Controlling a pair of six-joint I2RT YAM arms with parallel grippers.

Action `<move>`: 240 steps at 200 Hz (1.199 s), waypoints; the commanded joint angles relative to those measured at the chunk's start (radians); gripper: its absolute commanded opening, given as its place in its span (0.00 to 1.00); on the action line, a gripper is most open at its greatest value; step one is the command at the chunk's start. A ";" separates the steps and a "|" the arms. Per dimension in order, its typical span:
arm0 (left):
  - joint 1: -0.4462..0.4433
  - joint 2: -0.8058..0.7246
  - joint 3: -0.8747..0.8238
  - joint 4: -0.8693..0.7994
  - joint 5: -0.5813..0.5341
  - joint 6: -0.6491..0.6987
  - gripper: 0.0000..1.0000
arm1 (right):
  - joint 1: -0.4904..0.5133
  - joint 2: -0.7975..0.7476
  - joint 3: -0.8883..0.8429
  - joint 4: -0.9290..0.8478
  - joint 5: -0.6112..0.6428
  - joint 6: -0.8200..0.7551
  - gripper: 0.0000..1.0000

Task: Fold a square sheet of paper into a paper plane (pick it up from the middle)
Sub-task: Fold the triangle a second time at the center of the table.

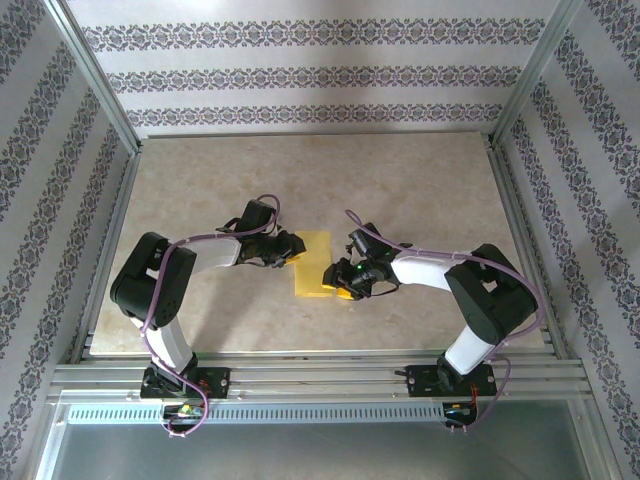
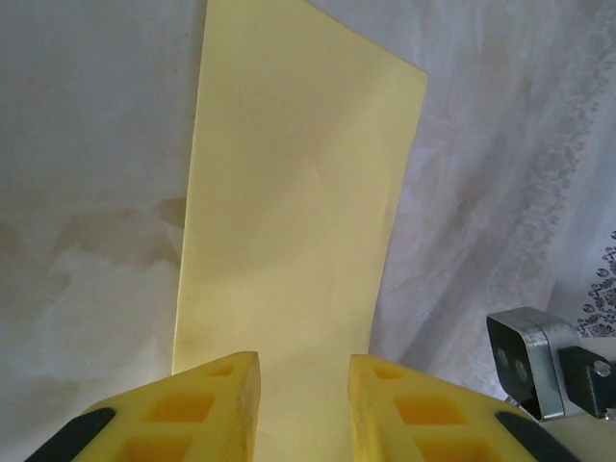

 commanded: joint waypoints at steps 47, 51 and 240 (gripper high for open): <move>-0.017 0.045 0.019 0.037 0.020 -0.015 0.30 | 0.013 0.038 0.026 0.062 -0.059 0.013 0.37; -0.016 0.046 0.017 0.039 0.019 -0.015 0.29 | 0.012 0.038 0.026 0.062 -0.059 0.014 0.36; -0.017 0.085 0.012 0.015 0.009 0.020 0.27 | -0.044 0.007 -0.028 0.145 -0.063 0.006 0.20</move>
